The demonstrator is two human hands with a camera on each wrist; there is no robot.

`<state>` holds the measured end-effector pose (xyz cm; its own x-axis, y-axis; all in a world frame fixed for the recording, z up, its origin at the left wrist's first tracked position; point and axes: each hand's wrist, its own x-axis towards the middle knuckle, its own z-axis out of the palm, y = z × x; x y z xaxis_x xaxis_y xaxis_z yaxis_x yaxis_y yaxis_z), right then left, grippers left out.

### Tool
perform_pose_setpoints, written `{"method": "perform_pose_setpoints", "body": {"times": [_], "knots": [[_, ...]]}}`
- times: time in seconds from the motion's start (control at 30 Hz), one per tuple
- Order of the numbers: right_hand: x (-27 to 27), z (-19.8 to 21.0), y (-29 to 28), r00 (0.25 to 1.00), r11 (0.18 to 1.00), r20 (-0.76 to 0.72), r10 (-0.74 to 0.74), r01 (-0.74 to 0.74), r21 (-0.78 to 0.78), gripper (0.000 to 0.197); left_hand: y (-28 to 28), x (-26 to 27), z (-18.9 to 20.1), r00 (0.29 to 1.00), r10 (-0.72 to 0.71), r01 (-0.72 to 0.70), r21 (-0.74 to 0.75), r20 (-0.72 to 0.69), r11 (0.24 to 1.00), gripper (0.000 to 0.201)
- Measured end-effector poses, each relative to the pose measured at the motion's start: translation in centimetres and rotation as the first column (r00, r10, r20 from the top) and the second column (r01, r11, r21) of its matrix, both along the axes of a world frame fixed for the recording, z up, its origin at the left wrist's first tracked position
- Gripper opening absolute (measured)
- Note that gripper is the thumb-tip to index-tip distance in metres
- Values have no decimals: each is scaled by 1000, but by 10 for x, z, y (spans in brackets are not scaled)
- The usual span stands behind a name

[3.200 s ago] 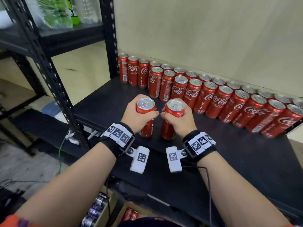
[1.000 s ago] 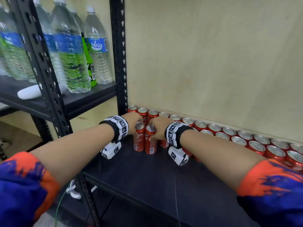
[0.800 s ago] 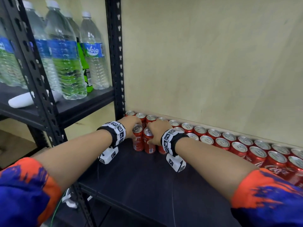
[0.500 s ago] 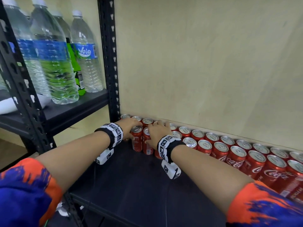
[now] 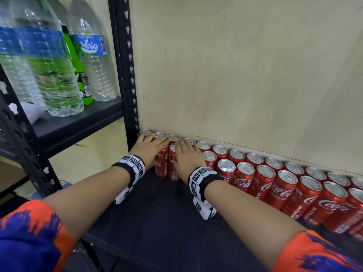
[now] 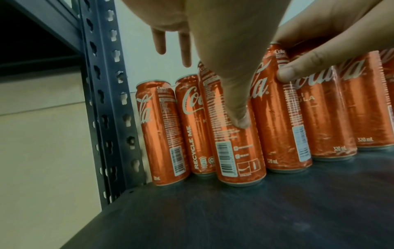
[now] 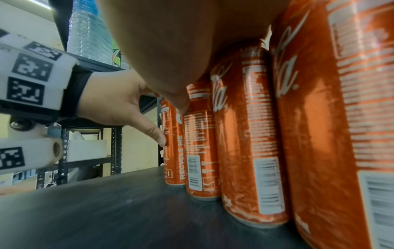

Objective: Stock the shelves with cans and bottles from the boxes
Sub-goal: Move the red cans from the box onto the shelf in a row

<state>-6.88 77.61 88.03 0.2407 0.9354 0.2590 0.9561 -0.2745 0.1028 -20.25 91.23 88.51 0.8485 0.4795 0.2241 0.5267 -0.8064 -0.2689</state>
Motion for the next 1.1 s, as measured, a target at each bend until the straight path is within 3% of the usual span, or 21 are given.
{"method": "perform_pose_setpoints", "body": {"times": [0.13, 0.27, 0.37, 0.47, 0.67, 0.8, 0.9, 1.1], "knots": [[-2, 2, -1, 1000, 1000, 12, -10, 10, 0, 71, -2, 1, -3, 1000, 19, -18, 27, -23, 999, 111], [-3, 17, -6, 1000, 995, 4, 7, -7, -100, 84, -15, 0, 8, 996, 45, -38, 83, -74, 996, 108], [-3, 30, -9, 995, 992, -92, -29, 17, -125, 87, -31, -1, 30, 1000, 6, -6, 4, -26, 1000, 99], [-7, 45, -20, 982, 998, -187, -40, 32, -50, 79, -44, -9, 53, 991, -21, 33, -92, 132, 995, 90], [-29, 77, -63, 956, 988, -254, -149, 154, 0, 75, -62, -50, 83, 958, 22, 37, -202, 286, 979, 68], [-57, 91, -97, 949, 978, -251, -190, 206, 38, 70, -74, -88, 87, 942, 88, 47, -388, 323, 921, 75], [-85, 100, -126, 935, 972, -278, -220, 234, 20, 72, -86, -120, 86, 949, 100, 70, -507, 300, 859, 63], [-138, 110, -185, 916, 962, -300, -268, 273, -23, 65, -107, -172, 81, 973, 85, 54, -569, 215, 820, 79]]}}
